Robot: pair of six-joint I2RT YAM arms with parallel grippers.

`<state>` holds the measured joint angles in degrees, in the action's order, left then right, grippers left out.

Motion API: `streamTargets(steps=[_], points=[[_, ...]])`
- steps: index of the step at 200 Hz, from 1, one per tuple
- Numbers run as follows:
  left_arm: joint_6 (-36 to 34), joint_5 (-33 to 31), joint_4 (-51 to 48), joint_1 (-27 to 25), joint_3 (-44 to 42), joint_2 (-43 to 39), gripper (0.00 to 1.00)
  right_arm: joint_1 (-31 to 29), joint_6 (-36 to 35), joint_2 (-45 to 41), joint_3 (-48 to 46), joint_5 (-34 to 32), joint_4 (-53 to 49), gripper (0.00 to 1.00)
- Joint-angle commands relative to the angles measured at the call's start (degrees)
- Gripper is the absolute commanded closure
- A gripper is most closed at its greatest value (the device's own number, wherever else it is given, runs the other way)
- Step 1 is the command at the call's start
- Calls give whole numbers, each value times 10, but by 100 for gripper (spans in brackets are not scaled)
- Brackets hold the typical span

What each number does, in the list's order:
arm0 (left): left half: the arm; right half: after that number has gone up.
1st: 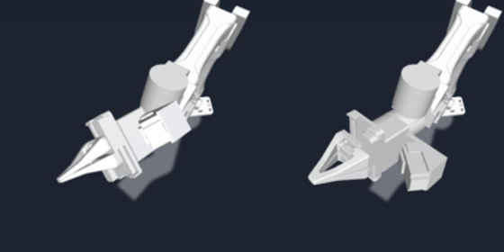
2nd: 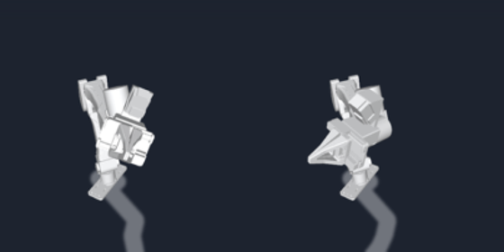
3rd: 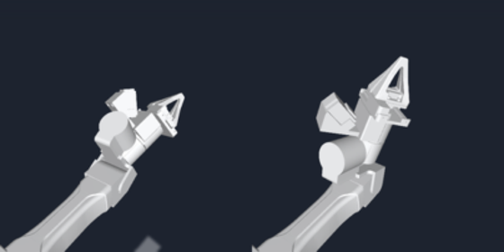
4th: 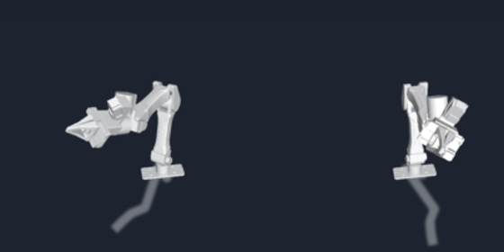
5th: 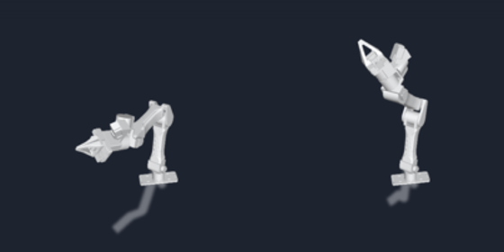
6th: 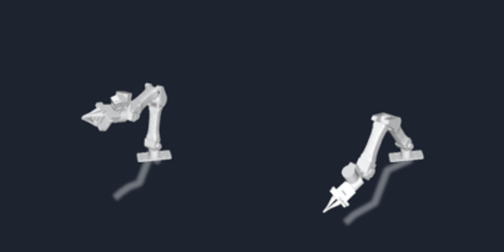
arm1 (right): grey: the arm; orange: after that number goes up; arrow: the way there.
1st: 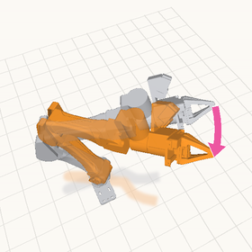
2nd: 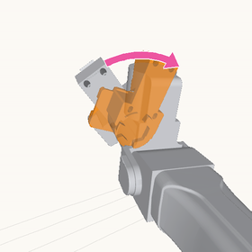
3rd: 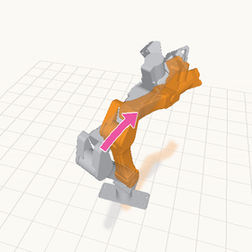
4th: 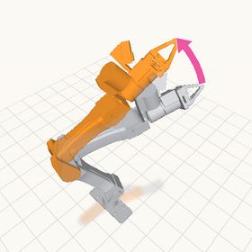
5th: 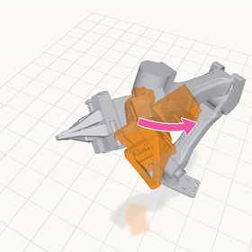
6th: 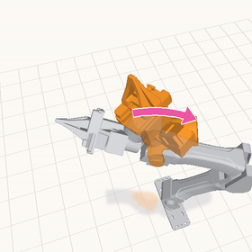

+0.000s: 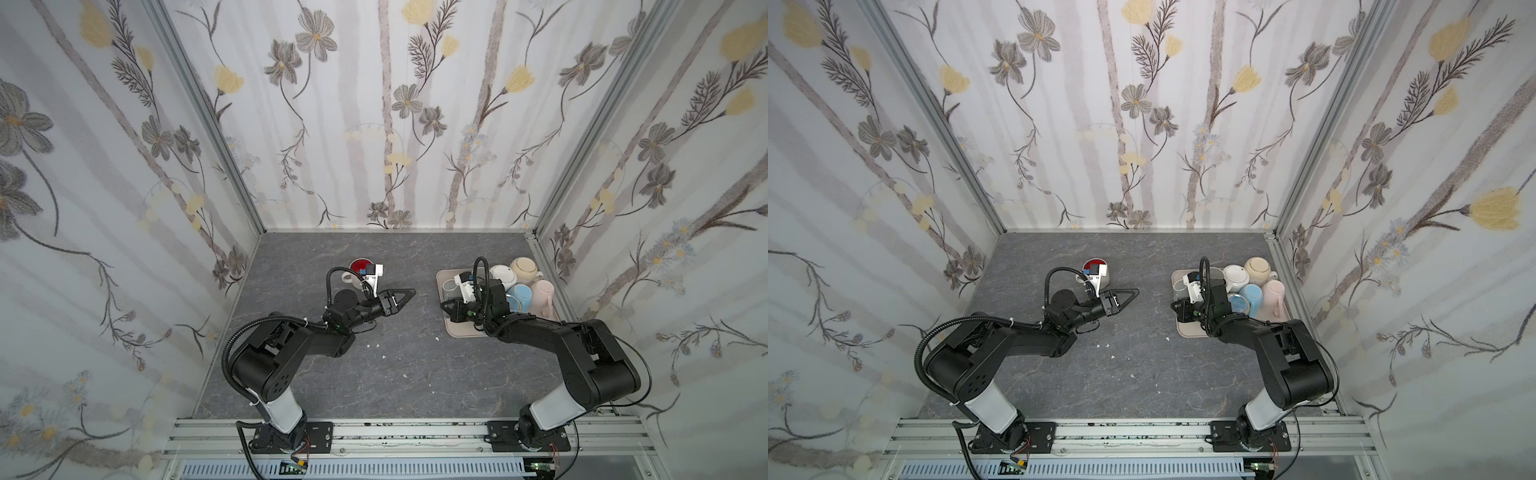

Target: Turn the mug right side up

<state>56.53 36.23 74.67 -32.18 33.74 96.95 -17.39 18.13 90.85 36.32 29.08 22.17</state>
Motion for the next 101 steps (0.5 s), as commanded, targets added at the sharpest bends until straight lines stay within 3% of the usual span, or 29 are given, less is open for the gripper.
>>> streamTargets(steps=[1, 42, 75, 101], points=[[-7, 6, 18, -1, -2, 4, 42, -2, -15, -5, -15, -52, 4, 91], [-7, 8, 23, 0, -2, 7, 42, -4, -4, -46, -52, -104, 20, 88], [-8, 8, 22, 0, -5, 6, 42, -4, 18, -75, -73, -147, 17, 69], [-9, 9, 19, 0, -7, 3, 43, -9, 59, -105, -69, -206, -35, 60]])
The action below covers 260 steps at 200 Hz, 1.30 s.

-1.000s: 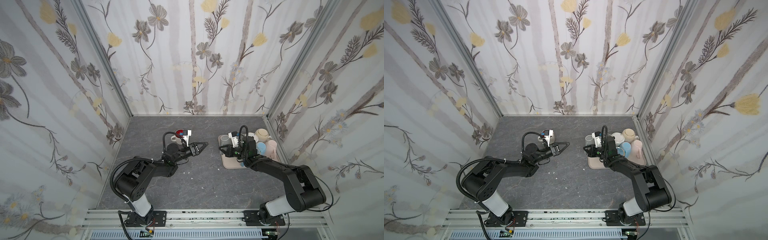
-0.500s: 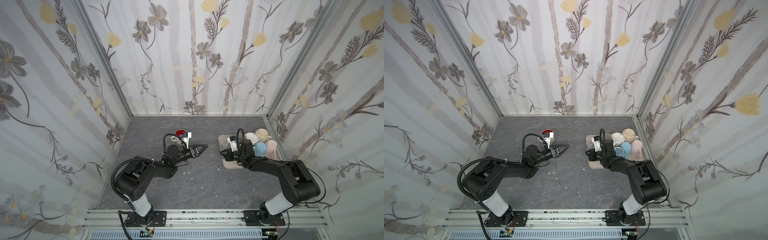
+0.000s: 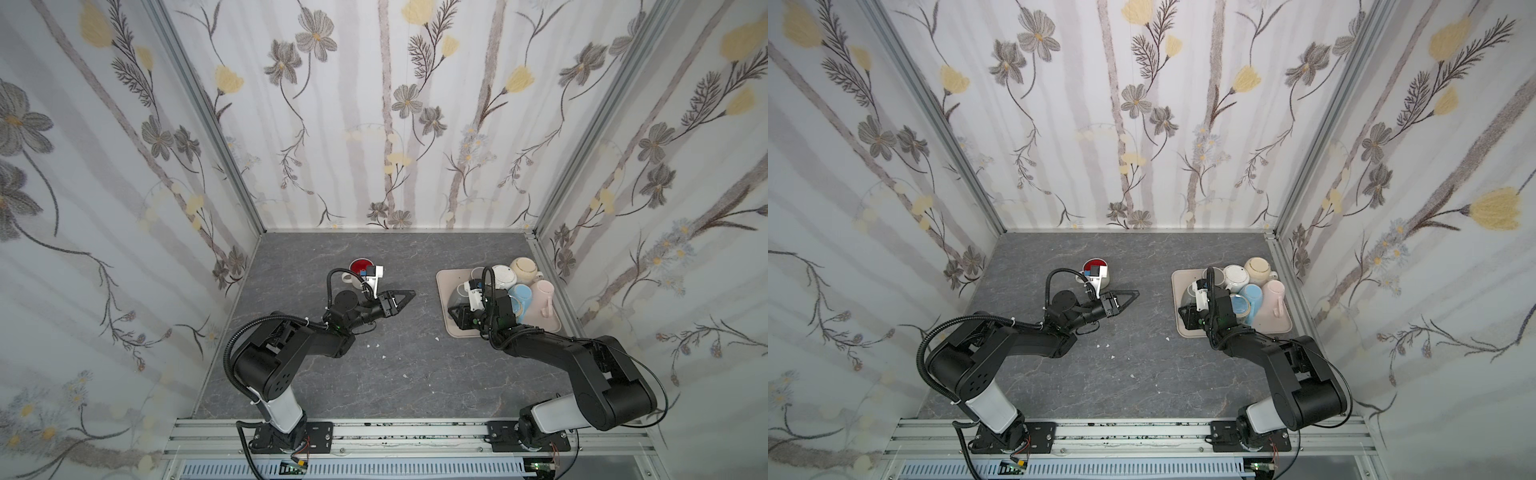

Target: Turn the mug right side up

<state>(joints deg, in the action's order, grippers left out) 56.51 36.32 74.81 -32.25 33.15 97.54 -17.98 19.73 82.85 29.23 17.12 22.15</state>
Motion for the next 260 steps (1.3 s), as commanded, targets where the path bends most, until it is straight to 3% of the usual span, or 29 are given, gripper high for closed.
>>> streamTargets(steps=[1, 45, 94, 125, 144, 203, 230, 260], points=[[-9, 8, 17, 0, -2, -4, 42, -3, 45, -26, 1, -89, -37, 60], [-51, -5, -61, -5, 14, -16, 42, -36, 92, -55, 41, -183, -149, 48], [-196, -72, -317, -28, 69, -60, 42, -88, 111, 18, 135, -271, -269, 37], [-266, -121, -428, -44, 93, -86, 41, -90, 117, 65, 191, -280, -309, 37], [-281, -131, -448, -50, 92, -95, 40, -90, 117, 78, 210, -285, -320, 43], [-307, -161, -481, -64, 83, -107, 39, -93, 96, 104, 244, -299, -398, 76], [-319, -166, -491, -67, 80, -111, 39, -93, 86, 89, 238, -303, -407, 79], [-330, -175, -508, -70, 84, -111, 38, -94, 77, 101, 274, -299, -439, 72]])
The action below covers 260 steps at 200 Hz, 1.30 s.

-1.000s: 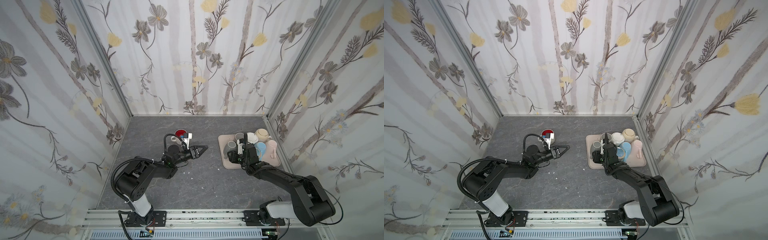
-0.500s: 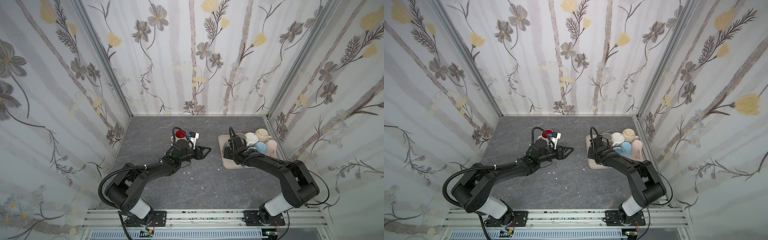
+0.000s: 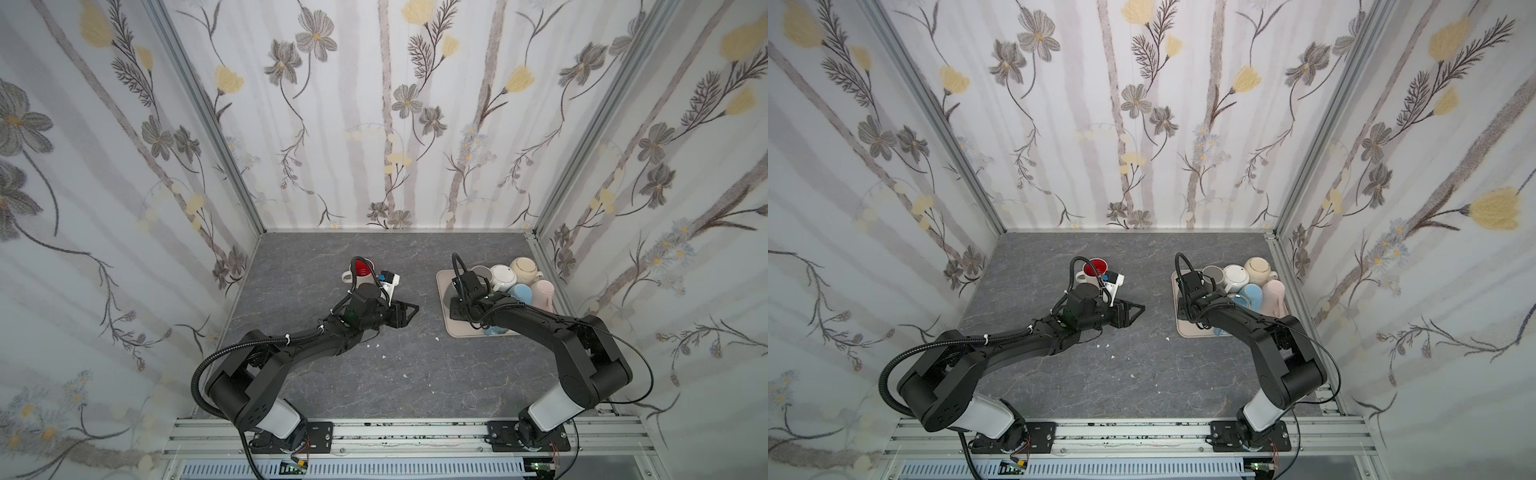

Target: Turn the mug right side up

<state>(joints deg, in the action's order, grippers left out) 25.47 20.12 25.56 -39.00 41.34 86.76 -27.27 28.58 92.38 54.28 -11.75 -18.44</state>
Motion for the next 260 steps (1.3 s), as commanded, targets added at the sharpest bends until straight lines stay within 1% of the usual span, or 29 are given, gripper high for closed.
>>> streamTargets(steps=[1, 28, 56, 72, 101, 118, 131, 141, 146, 152, 153, 160, 161, 168, 172, 198, 248, 260], points=[[-20, -13, -16, -2, 2, -4, 38, 0, -12, 6, 25, -9, -35, 72], [-24, -21, -24, -4, 2, -6, 38, 0, -17, 15, 41, -10, -46, 70], [-23, -23, -25, -4, 0, -7, 37, 0, -18, 27, 43, -6, -43, 74], [-23, -22, -25, -5, 1, -7, 37, 0, -19, 32, 43, -7, -41, 79], [-25, -24, -30, -5, 1, -7, 37, -1, -23, 33, 44, -12, -40, 89], [-25, -25, -31, -5, 0, -7, 37, -4, -29, 31, 48, -19, -48, 97], [-26, -25, -32, -5, 1, -8, 37, -6, -34, 27, 50, -29, -54, 100], [-26, -25, -32, -6, 0, -7, 37, -6, -35, 25, 52, -36, -59, 99], [-25, -24, -32, -6, 1, -7, 37, -6, -36, 25, 53, -38, -61, 97], [-25, -24, -32, -6, 0, -7, 37, -6, -36, 25, 56, -42, -66, 89], [-25, -24, -32, -5, 0, -7, 37, -6, -36, 25, 56, -42, -66, 89], [-24, -24, -32, -5, 0, -7, 37, -6, -36, 25, 59, -46, -71, 78], [-24, -24, -32, -5, 0, -7, 37, -6, -35, 27, 60, -47, -72, 76], [-24, -24, -33, -6, 0, -8, 37, -6, -35, 28, 65, -49, -78, 69], [-24, -24, -33, -5, 0, -7, 37, -6, -34, 30, 67, -49, -80, 68], [-25, -28, -36, -6, -2, -10, 37, -6, -30, 41, 85, -40, -89, 69], [-26, -31, -40, -6, -7, -20, 37, -6, -34, 64, 101, -33, -87, 75], [-26, -31, -42, -7, -7, -22, 37, -6, -34, 69, 100, -33, -86, 79]])
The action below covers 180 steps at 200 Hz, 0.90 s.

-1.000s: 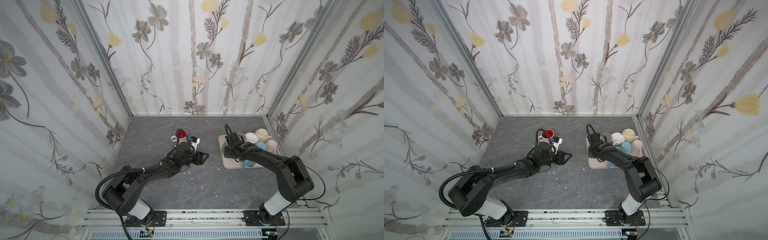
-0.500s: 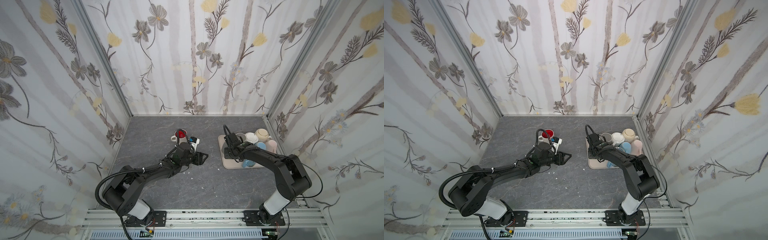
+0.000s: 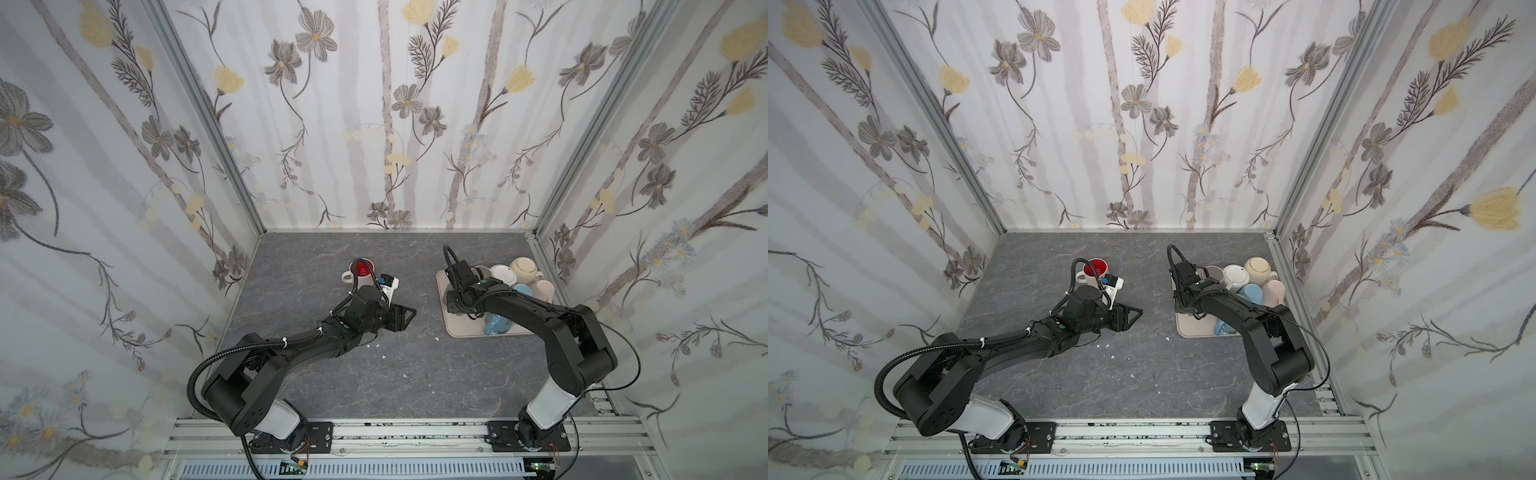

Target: Turn the mug right side up

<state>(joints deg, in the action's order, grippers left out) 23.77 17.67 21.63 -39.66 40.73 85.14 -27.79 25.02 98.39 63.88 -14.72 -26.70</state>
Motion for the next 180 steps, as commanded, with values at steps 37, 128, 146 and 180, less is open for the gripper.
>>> streamTargets(steps=[37, 128, 146, 180], points=[[-10, -7, -4, 0, -2, -8, 37, -1, -5, 16, 5, -11, -2, 92], [-10, -9, -4, -1, -1, -6, 37, -1, -17, 10, 18, -15, -7, 88], [-9, -9, -4, -1, -4, -8, 37, 0, -18, 13, 18, -10, -4, 95], [-8, -11, 0, -1, -12, -12, 37, -6, -22, -7, 9, -9, 11, 100]])
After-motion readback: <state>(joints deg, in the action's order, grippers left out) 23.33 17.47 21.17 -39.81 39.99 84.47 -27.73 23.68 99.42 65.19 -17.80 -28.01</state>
